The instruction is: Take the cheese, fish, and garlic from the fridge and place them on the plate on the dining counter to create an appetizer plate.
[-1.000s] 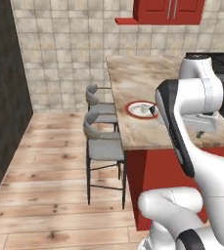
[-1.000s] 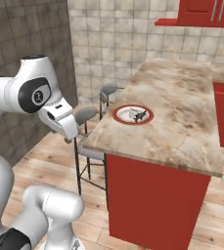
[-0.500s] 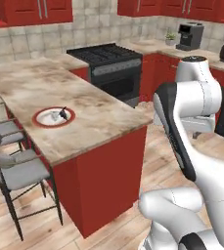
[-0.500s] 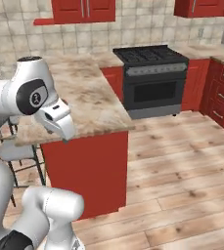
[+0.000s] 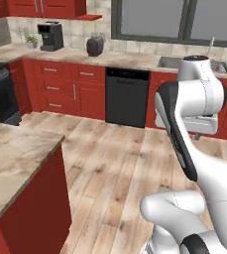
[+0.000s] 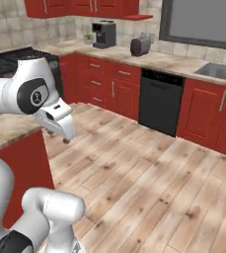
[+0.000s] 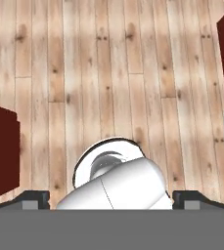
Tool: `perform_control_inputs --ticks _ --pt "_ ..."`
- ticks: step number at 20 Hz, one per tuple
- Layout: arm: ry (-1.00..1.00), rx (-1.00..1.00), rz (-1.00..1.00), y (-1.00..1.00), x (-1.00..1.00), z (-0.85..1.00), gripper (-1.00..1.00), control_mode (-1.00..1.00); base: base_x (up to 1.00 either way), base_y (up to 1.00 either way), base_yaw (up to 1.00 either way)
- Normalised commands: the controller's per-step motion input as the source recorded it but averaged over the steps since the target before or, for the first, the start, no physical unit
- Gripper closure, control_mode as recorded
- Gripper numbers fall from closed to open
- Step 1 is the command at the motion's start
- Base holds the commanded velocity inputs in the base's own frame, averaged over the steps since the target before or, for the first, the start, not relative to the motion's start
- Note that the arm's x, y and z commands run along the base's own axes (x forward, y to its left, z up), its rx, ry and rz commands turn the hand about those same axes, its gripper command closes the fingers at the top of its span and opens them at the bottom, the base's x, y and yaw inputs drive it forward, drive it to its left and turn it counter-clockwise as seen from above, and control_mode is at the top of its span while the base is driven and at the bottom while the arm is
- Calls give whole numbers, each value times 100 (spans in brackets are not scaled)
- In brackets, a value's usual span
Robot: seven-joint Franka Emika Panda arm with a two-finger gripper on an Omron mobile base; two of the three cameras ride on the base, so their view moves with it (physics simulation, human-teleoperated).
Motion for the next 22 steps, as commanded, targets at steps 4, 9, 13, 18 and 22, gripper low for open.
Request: perform_control_inputs --ticks 4,9,13,18,22 --pt "0 0 0 0 0 0 -100 100 -17 0 -96" --pt "0 0 0 0 0 0 -100 100 -18 0 -96" --pt "0 0 0 0 0 0 -100 100 -25 0 -95" --pt "0 0 0 0 0 0 -100 100 -26 0 -94" --pt "0 0 0 0 0 0 -100 100 -27 0 -92"
